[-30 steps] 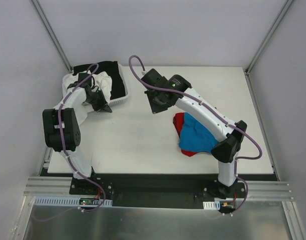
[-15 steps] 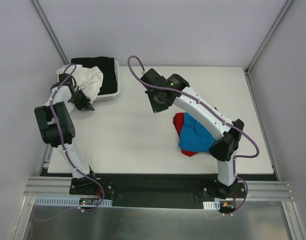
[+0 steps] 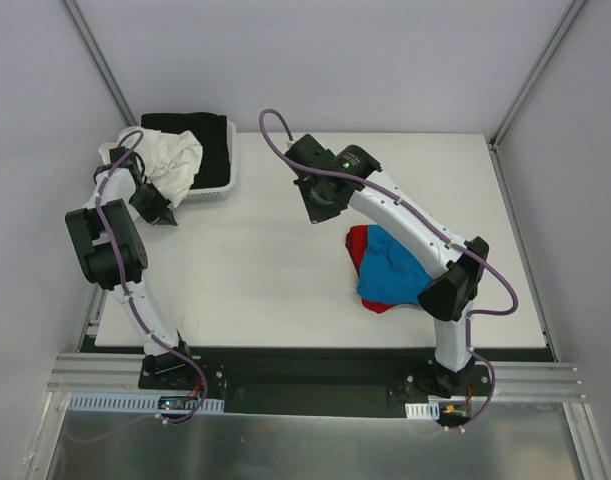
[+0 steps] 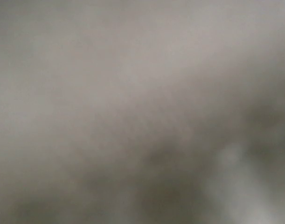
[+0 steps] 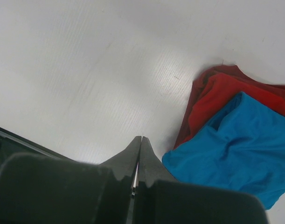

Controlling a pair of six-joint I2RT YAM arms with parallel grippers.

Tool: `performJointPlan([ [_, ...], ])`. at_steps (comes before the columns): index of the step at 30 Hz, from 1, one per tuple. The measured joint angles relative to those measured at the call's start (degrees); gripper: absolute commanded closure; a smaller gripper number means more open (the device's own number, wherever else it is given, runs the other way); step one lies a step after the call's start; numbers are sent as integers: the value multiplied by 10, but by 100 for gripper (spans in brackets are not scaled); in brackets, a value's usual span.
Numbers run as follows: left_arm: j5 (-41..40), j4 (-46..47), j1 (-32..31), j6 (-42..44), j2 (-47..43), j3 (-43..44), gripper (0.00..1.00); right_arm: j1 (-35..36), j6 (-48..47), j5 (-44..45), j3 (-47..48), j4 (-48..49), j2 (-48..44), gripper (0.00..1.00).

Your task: Fold and stack the t-shirts

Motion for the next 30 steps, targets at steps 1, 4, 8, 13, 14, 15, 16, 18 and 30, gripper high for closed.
performJointPlan([
  [1,-1,-2,0,0,1,2,100,0,-1,0,-2,0,0,99],
  [4,-5,-9,1,0,6,11,100,-1,-3,0,-10,0,0,99],
  [8,-9,-26,8,0,22,37,100,-3,-7,0,-25,1,-3,99],
  [13,-18,-40,27,0,44,75,100,-3,-11,3,-51,0,-20,99],
  [14,-22,-43,31,0,47,80,100,-3,-13,4,-54,0,-24,99],
  [15,-25,-45,35,0,49,84,100,-3,-13,5,-55,-1,-27,99],
  [16,-28,-46,38,-1,52,89,100,-3,-15,5,-56,1,-30,99],
  [18,-33,-48,42,-1,53,92,100,-4,-17,7,-56,0,-34,99],
  [30,-42,-48,33,-2,47,87,100,-5,-29,6,-73,3,-37,99],
])
